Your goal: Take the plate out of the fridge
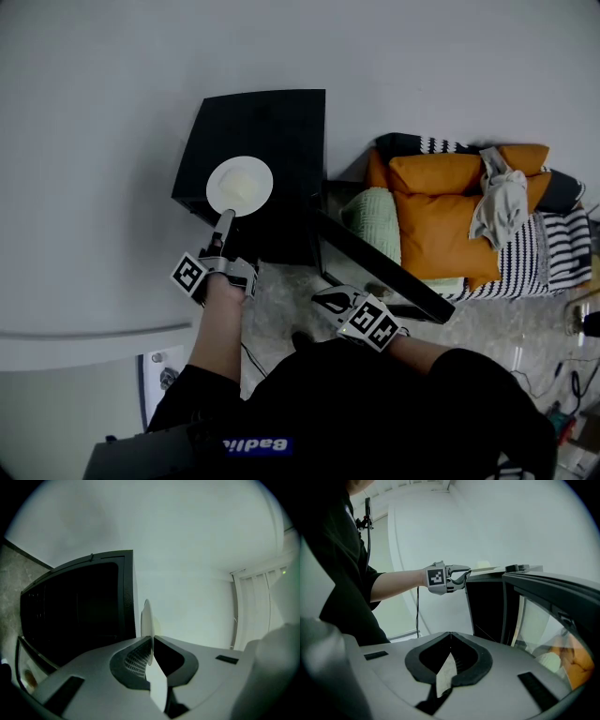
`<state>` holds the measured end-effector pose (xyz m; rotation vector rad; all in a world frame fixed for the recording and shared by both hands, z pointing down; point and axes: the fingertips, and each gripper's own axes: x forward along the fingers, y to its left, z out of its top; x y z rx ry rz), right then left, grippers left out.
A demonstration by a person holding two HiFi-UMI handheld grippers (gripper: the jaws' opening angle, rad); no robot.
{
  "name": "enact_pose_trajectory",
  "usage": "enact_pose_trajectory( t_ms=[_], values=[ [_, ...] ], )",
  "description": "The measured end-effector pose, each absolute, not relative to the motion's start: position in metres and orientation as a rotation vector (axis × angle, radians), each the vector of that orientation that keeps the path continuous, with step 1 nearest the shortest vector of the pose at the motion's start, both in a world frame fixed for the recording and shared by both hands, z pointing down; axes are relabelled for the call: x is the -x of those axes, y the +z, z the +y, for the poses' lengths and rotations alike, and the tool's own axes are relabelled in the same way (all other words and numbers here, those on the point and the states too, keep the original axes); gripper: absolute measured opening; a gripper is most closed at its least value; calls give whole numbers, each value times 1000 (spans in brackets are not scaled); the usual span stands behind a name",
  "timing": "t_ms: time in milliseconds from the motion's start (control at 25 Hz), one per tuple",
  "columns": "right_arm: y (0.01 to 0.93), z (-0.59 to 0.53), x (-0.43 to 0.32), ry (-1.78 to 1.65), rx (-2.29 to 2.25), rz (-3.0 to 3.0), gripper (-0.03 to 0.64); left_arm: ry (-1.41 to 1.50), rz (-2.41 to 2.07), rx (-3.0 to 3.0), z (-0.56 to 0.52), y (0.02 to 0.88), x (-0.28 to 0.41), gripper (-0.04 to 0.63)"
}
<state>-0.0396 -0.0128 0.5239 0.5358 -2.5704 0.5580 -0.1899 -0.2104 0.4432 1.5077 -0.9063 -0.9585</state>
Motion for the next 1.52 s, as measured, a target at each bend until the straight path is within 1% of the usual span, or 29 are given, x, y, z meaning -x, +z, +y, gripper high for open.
enact_pose_trajectory(
  t_ms=[1000,1240,1280,1400,1520],
  values=[
    [527,-10,43,575,-533,-2568,11,-944,-904,-1455,-242,462,180,20],
    [523,-9,41,551,-554,-2561,12,-893,-920,-1498,-240,460,180,21],
    [523,-7,41,554,-554,-2562,11,-897,-919,-1503,-240,459,181,25],
    [522,-5,39,563,-563,-2564,11,-891,-905,-1522,-239,454,177,69],
    [521,-8,37,551,-576,-2562,11,-854,-919,-1534,-237,456,174,81]
  ],
)
